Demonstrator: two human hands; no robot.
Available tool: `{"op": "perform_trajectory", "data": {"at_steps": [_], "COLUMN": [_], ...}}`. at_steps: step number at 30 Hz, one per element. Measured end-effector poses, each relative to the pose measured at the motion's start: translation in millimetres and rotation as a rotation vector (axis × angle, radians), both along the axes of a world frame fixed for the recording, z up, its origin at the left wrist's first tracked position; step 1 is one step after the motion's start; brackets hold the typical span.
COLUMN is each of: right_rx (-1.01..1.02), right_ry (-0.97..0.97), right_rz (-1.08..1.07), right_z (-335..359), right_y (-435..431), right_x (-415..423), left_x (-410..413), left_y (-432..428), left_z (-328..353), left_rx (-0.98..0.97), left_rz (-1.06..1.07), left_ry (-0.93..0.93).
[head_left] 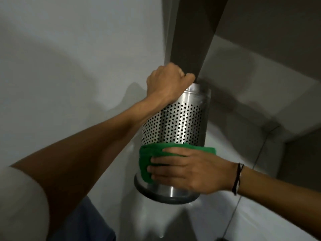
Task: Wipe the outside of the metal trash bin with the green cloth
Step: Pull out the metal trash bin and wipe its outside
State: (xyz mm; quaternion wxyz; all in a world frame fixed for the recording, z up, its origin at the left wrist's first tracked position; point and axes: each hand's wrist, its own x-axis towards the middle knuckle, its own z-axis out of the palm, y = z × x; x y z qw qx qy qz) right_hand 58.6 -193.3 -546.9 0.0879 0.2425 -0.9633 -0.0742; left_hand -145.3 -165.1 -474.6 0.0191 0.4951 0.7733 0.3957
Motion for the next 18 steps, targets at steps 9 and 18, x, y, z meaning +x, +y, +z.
{"op": "perform_trajectory", "data": {"at_steps": [9,18], "right_rx": [0.013,-0.387], "right_ry": [0.174,0.321], "right_rz": [-0.114,-0.654], "right_z": [4.5,48.1], "right_y": [-2.1,45.1], "right_x": [2.1,-3.2], "left_x": [-13.0,-48.6], "left_y": [-4.1,-12.5], "left_z": [5.7,-2.0], "left_rx": [0.065,0.215], "left_rz": [0.015,0.163], "left_ry": [-0.11,-0.384]}}
